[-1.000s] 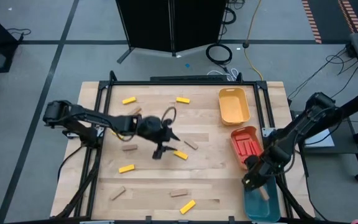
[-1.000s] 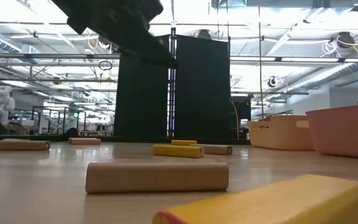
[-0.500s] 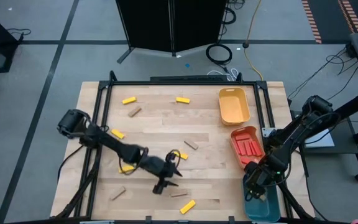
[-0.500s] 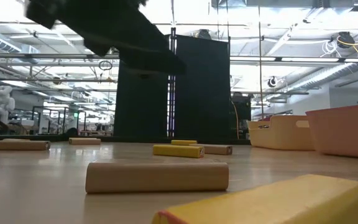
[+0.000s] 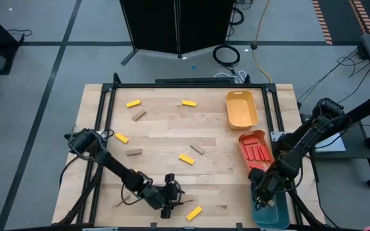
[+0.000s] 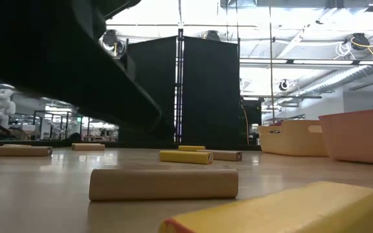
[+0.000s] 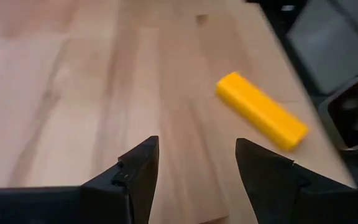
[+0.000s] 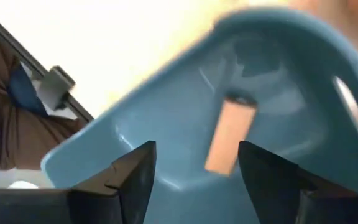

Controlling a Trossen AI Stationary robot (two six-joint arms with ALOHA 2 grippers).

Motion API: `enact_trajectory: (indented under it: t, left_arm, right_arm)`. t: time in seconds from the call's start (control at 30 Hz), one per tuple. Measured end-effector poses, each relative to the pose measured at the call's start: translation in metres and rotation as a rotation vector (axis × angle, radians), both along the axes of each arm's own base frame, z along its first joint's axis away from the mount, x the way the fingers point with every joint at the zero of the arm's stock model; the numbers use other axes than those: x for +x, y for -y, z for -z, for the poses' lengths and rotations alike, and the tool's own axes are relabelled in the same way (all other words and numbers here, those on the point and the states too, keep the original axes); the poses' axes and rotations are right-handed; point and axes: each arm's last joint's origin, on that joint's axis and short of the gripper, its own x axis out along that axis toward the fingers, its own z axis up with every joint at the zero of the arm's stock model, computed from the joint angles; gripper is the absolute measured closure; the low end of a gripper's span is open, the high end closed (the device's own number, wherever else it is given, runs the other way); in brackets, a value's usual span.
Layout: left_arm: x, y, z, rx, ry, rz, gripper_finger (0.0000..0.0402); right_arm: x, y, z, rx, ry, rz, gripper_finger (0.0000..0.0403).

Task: Sort blocks
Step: Put the brown block into the blue bin

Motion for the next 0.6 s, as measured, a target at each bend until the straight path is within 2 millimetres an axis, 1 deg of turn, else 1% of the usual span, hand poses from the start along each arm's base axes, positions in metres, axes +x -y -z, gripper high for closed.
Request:
enact_trajectory:
  t: [0.1, 0.2, 0.33, 0.43, 0.6]
  left_arm:
    - [-0.003, 0.006, 0.008, 0.051, 0.013, -0.048, 0.0192]
    - [-0.003, 0.005, 0.015, 0.085, 0.015, -0.086, 0.0192]
    - [-0.001, 0.002, 0.019, 0.053, -0.002, -0.103, 0.0192]
    - [-0.001, 0.003, 0.019, 0.024, -0.015, -0.089, 0.0192]
    - [-0.004, 0.008, 0.019, 0.030, 0.000, -0.074, 0.0192]
  right_arm:
    - [0.002, 0.001, 0.000, -0.045, 0.064, -0.007, 0.0183]
    - [0.003, 0.003, 0.001, -0.095, 0.124, 0.000, 0.0183]
    - [0.005, 0.002, -0.002, -0.103, 0.143, 0.006, 0.0183]
    - [0.008, -0.002, -0.014, -0.090, 0.163, 0.002, 0.0183]
    - [0.010, -0.001, -0.039, -0.156, 0.198, 0.000, 0.0183]
